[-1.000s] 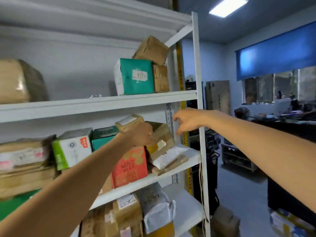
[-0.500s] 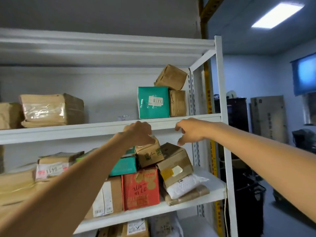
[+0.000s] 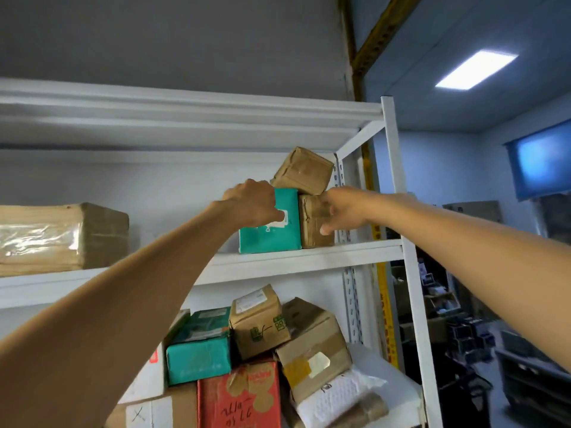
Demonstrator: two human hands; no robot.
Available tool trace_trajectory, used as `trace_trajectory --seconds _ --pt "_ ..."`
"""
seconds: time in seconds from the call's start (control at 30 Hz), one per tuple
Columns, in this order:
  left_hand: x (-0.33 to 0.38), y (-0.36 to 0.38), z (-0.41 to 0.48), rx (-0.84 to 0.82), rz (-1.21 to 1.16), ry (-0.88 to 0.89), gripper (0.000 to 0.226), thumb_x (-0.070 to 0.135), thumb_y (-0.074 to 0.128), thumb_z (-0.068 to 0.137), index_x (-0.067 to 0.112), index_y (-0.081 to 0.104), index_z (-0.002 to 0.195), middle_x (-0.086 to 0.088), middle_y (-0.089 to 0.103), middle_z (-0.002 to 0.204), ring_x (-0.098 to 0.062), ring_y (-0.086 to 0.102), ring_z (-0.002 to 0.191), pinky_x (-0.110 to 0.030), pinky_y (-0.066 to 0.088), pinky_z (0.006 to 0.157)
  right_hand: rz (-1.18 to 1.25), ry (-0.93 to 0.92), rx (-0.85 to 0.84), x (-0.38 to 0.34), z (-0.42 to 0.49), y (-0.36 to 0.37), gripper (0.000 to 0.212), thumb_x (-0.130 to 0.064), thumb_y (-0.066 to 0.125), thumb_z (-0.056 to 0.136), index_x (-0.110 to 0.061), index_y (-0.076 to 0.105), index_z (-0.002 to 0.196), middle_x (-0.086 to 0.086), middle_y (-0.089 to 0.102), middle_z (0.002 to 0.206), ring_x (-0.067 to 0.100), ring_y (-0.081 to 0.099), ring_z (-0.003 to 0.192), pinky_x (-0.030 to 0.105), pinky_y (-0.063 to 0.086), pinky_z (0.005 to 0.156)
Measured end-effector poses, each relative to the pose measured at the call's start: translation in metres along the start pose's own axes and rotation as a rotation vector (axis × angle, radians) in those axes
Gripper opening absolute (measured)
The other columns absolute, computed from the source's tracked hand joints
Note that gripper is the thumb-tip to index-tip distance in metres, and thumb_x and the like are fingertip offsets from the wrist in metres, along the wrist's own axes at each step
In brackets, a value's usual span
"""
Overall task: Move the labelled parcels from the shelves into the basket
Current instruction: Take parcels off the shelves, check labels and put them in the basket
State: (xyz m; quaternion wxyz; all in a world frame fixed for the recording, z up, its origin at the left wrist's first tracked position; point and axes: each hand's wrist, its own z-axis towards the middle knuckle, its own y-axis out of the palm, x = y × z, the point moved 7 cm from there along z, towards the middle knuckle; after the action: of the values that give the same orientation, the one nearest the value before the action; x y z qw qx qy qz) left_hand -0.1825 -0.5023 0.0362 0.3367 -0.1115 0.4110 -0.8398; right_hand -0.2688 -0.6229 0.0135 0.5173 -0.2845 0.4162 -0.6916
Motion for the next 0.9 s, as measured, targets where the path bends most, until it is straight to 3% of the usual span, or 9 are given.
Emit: trace_trajectory --seconds 0.2,0.37,0.57,0.73,0.8,0.9 --pt "-0.004 0.001 0.044 0.049 -0.004 -0.007 0.039 0.041 0.06 0.086 0.018 0.058 0.118 -0.002 0.063 0.114 -0.02 0.061 0.084 -0.034 0.056 0.072 -0.062 0.02 0.1 0.021 0.032 -0.022 0.047 -0.033 0.069 0.087 -0.012 0.053 0.125 0.007 0.058 0.112 0.023 0.057 0.101 0.037 0.051 0.085" --pt "-0.006 -0.014 0.08 0.126 0.078 0.002 0.042 0.045 0.057 0.086 0.017 0.059 0.119 -0.006 0.059 0.121 -0.026 0.057 0.102 -0.033 0.048 0.078 -0.067 0.024 0.223 0.048 0.057 -0.037 0.041 -0.026 0.065 0.085 -0.015 0.056 0.123 0.008 0.062 0.114 0.024 0.06 0.098 0.041 0.054 0.086" --pt "-0.01 -0.013 0.124 0.179 0.062 -0.055 0.055 0.051 0.053 0.09 0.01 0.054 0.127 -0.012 0.055 0.129 -0.031 0.053 0.112 -0.037 0.044 0.087 -0.039 0.037 0.236 0.089 0.081 -0.022 0.046 -0.022 0.058 0.087 -0.009 0.05 0.131 0.011 0.056 0.128 0.029 0.053 0.116 0.042 0.048 0.094" --pt "-0.002 -0.017 0.151 0.239 -0.024 -0.06 0.05 0.04 0.041 0.099 0.005 0.05 0.134 -0.017 0.048 0.14 -0.034 0.046 0.125 -0.039 0.038 0.101 0.11 0.017 0.334 0.101 0.111 -0.024 0.046 -0.026 0.055 0.092 -0.006 0.046 0.132 0.014 0.053 0.125 0.03 0.054 0.113 0.039 0.049 0.09" --pt "0.0 -0.009 0.16 0.215 -0.165 -0.045 0.051 0.039 0.046 0.098 0.013 0.042 0.143 -0.013 0.041 0.147 -0.032 0.042 0.13 -0.039 0.034 0.107 0.21 -0.005 0.396 0.102 0.122 -0.023 0.042 -0.026 0.055 0.093 -0.002 0.047 0.126 0.012 0.057 0.11 0.028 0.057 0.101 0.035 0.049 0.077" --pt "0.006 0.011 0.172 0.106 -0.379 0.016 0.068 0.038 0.06 0.092 0.03 0.025 0.149 -0.01 0.039 0.148 -0.031 0.047 0.126 -0.042 0.04 0.106 0.395 0.035 0.464 0.108 0.139 -0.017 0.031 -0.029 0.058 0.093 -0.006 0.045 0.111 0.0 0.049 0.085 0.016 0.048 0.08 0.021 0.035 0.053"
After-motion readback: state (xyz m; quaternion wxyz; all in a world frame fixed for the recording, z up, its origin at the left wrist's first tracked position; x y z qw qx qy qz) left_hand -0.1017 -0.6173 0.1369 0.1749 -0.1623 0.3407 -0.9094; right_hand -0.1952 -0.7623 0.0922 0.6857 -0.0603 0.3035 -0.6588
